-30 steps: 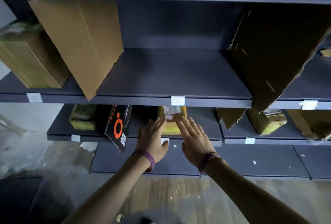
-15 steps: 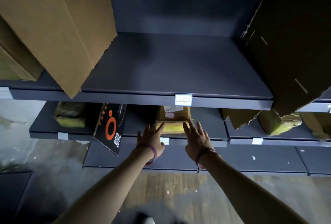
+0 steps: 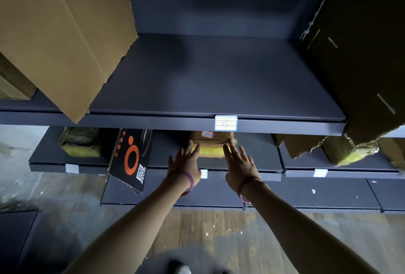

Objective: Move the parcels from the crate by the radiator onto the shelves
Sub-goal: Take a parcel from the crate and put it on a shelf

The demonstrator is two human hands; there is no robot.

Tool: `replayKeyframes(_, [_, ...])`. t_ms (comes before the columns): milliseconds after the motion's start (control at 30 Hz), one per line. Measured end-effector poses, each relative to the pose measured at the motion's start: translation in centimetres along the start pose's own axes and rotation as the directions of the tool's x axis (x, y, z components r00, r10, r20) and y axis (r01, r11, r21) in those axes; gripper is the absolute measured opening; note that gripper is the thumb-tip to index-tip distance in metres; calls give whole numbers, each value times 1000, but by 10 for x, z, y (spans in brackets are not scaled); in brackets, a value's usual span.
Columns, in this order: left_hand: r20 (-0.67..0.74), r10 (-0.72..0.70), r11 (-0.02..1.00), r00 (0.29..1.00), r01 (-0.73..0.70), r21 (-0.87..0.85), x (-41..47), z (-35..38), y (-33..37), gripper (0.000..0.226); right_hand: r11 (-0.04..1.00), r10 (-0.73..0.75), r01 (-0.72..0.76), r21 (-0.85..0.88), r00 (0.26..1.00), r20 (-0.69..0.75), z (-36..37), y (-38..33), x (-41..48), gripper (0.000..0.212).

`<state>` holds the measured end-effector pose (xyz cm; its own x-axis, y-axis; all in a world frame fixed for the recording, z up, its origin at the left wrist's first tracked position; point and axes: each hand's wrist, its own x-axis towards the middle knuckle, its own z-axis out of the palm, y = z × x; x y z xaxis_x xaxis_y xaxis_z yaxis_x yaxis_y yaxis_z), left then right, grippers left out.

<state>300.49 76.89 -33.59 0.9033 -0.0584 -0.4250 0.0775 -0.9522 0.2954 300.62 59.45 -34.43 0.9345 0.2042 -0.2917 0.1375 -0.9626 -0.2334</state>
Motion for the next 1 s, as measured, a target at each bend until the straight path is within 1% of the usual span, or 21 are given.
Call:
replayKeyframes(267, [-46, 1, 1000, 999, -2, -19, -8, -1, -7, 77, 1000, 8, -9, -25, 1000, -23, -1, -3, -6, 84])
replayKeyframes(400, [-33, 20, 1000, 999, -21, -11, -25, -3, -5, 75, 1000, 21, -22, -19, 1000, -15, -10, -11, -20, 80])
replayKeyframes(567, [-31, 42, 997, 999, -44, -58, -51, -20, 8, 73, 998, 60, -60, 19, 998, -13, -33, -20, -51, 79])
replayKeyframes(667, [-70, 86, 994, 994, -90, -57, -66, -29, 28, 72, 994, 90, -87, 69, 995, -39, -54, -12, -73, 80])
replayKeyframes(733, [-97, 127, 990, 987, -132, -43, -76, -34, 48, 73, 992, 108, -104, 73, 992, -58, -67, -1, -87, 80])
replayKeyframes(867, [-138, 199, 978, 970, -205, -27, -95, -39, 97, 72, 988, 133, -124, 89, 985, -109, -92, 28, -120, 82])
replayKeyframes(1000, [-155, 230, 973, 961, -232, 6, -119, -31, 157, 72, 990, 124, -111, 84, 978, -166, -111, 69, -161, 82])
